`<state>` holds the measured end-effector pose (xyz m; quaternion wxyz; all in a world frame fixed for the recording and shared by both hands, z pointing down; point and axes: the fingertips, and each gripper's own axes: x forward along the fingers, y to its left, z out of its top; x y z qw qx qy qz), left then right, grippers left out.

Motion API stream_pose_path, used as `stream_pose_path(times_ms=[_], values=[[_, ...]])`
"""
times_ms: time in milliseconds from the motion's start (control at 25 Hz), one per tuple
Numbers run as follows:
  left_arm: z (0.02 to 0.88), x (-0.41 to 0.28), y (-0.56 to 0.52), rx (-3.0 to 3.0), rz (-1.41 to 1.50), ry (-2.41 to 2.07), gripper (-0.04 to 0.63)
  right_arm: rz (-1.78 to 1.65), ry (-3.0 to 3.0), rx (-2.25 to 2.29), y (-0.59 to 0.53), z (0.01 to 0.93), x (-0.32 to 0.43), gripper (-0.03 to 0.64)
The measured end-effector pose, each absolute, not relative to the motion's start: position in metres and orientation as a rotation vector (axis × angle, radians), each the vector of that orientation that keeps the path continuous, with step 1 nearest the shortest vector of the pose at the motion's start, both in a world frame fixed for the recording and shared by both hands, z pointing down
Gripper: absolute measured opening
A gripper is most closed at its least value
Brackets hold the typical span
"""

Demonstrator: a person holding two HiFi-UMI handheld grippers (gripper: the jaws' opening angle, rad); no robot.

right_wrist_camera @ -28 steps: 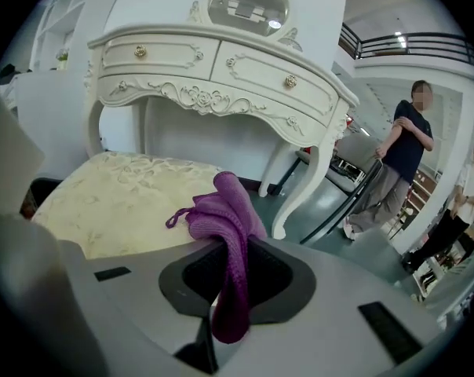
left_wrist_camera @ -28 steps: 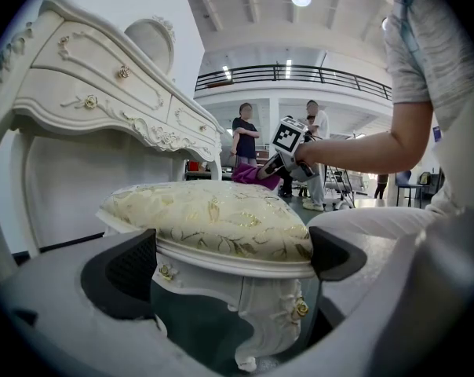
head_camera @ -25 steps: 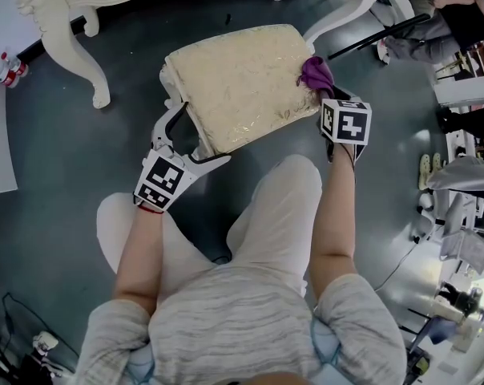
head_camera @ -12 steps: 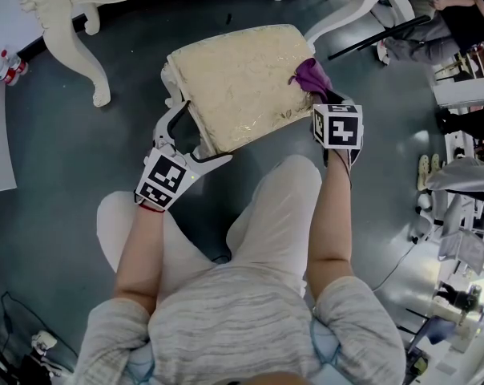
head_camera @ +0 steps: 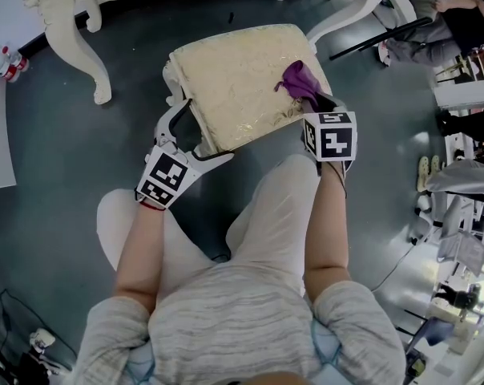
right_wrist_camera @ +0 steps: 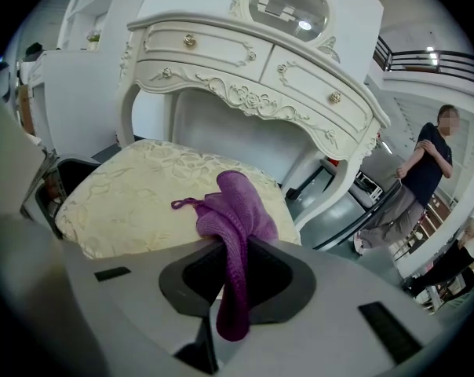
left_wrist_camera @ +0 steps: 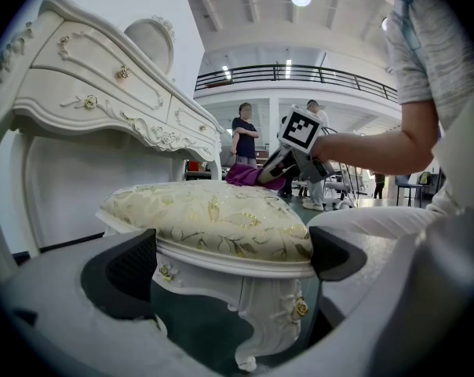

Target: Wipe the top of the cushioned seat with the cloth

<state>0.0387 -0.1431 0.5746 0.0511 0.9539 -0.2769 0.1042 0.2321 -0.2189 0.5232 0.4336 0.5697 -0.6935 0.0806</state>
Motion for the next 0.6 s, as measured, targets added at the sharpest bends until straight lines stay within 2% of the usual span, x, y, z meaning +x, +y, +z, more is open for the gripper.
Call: stream_pose_path(times_ms=[600], values=[[0.574,0.039,-0.143,2.9,0.316,-0.847,0.594,0.168,-1.8,1.32,-0.199,0.523,0.186,0.054]])
